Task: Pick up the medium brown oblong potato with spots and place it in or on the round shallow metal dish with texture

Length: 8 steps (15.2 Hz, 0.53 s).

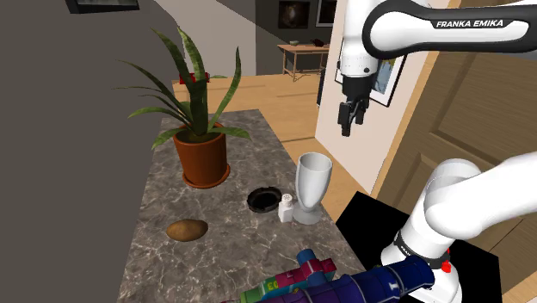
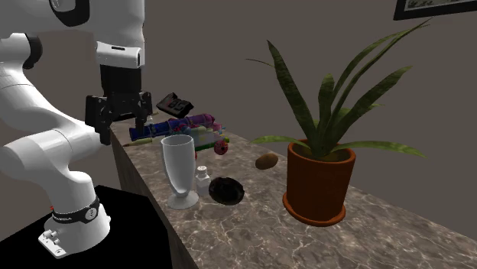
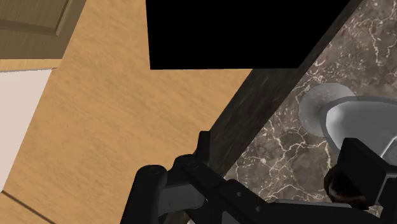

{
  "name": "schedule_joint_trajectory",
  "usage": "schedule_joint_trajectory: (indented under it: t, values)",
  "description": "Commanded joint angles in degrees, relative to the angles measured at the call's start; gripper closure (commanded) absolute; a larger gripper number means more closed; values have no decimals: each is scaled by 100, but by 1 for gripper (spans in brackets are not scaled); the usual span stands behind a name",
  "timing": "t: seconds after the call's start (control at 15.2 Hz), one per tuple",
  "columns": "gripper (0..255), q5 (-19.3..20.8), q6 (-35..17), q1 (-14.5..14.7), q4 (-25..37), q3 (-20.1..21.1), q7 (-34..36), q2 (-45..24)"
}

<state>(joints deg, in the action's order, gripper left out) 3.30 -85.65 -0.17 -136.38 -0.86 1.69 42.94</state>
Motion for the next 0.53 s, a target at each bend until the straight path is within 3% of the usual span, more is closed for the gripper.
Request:
schedule_joint_trajectory:
  t: [0.0, 0.46]
  values:
    - [0, 0, 0, 0, 0, 0, 0, 0]
    - [0, -360, -918, 358, 117, 530, 359, -931]
